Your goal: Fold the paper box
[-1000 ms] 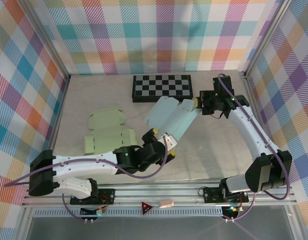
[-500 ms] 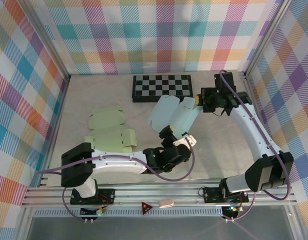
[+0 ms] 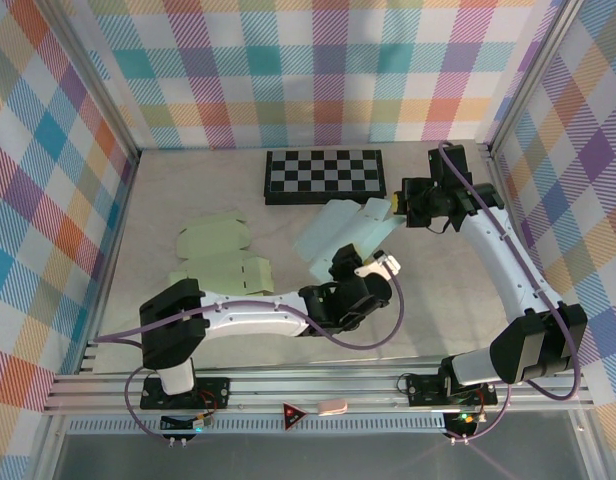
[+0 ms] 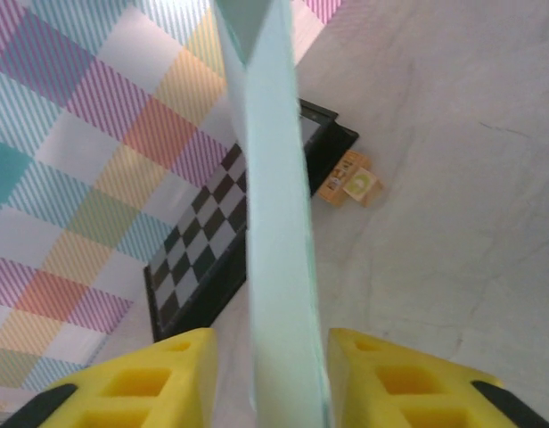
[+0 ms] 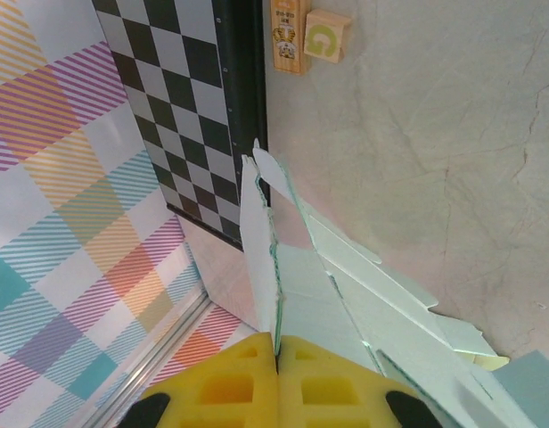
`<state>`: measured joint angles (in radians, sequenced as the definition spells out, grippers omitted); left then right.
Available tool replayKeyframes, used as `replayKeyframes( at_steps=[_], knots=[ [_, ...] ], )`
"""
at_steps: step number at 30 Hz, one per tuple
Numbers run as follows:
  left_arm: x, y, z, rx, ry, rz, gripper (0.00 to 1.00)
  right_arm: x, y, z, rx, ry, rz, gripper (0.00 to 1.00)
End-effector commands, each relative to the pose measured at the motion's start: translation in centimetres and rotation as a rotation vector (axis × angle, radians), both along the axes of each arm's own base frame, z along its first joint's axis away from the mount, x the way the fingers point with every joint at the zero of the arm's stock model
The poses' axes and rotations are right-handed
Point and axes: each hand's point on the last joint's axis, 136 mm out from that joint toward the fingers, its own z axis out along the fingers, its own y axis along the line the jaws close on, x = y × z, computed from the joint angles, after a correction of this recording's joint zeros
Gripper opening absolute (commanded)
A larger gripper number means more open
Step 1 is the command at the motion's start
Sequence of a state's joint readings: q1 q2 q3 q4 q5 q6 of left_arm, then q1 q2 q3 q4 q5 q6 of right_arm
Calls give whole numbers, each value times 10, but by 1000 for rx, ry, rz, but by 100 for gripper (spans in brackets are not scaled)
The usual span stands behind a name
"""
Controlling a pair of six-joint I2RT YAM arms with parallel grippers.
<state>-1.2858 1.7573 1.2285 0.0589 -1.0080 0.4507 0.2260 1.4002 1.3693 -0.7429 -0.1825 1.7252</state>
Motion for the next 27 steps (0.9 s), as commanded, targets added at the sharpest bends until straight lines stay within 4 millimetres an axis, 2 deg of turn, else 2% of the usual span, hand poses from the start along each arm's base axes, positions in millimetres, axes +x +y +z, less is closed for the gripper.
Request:
replayKeyframes(
  at_steps=[1,2,3,5,7,8,11,14,17,19,22,27],
  knots=[
    [6,1,17,25,-41,27,17,-10,4,12,86,51,-56,0],
    [6,2,25,17,-52,30,4,-7,5,20,78,14,-38,13],
    [6,3,33,5,-61,29,0,-2,2,32,56,-33,-16,26],
    [7,9,58,-47,-81,33,0,6,-11,67,-47,-160,40,55],
    [5,15,85,-125,-59,8,0,12,-27,103,-170,-276,92,71],
    [5,17,98,-178,-18,-21,0,12,-37,122,-231,-328,108,76],
    [5,25,130,-375,171,-117,0,13,-65,157,-354,-432,109,80],
    [10,35,154,-602,373,-189,0,9,-91,173,-438,-466,69,81],
    [23,52,161,-791,552,-198,0,7,-107,181,-507,-480,58,82],
    [37,64,148,-859,669,-150,0,9,-108,180,-528,-474,73,82],
    [54,78,105,-831,789,-38,0,15,-98,165,-501,-457,136,81],
    [69,91,26,-682,858,117,0,17,-68,117,-466,-375,307,75]
  ],
)
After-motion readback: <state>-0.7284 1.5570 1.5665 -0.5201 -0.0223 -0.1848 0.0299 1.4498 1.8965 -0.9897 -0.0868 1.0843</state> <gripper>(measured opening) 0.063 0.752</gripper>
